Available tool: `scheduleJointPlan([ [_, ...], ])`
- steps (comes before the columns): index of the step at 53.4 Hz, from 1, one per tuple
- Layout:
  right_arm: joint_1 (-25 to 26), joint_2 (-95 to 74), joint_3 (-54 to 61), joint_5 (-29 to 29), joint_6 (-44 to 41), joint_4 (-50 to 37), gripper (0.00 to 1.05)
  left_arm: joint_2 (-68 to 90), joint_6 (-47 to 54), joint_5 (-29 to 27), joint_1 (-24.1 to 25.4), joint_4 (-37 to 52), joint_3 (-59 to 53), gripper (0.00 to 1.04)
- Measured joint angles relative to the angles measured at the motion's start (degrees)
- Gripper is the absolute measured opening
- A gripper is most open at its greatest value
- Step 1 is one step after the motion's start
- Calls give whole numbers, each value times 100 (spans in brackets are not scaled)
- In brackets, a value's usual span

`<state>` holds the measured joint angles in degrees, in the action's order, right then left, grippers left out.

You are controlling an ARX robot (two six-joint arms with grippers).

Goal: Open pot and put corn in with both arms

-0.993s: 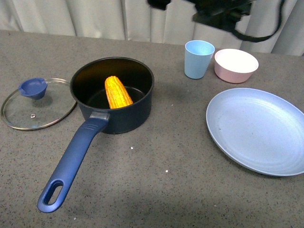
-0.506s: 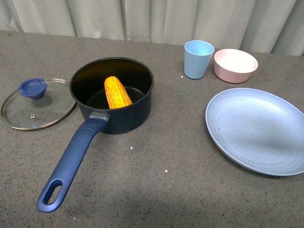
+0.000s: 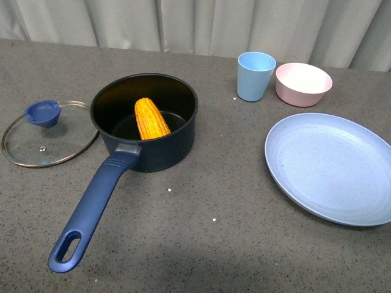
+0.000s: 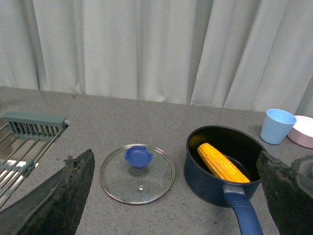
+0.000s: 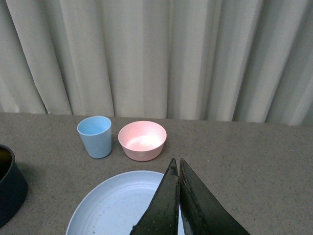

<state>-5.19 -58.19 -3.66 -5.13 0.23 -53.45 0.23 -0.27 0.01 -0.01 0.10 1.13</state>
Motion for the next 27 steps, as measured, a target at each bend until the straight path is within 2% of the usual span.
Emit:
scheduleJointPlan([
  [7, 369, 531, 129, 461, -9, 404, 1, 0, 0, 0, 0, 0, 0, 98],
  [27, 505, 2057, 310, 501, -7, 1690, 1, 0, 0, 0, 0, 0, 0, 98],
])
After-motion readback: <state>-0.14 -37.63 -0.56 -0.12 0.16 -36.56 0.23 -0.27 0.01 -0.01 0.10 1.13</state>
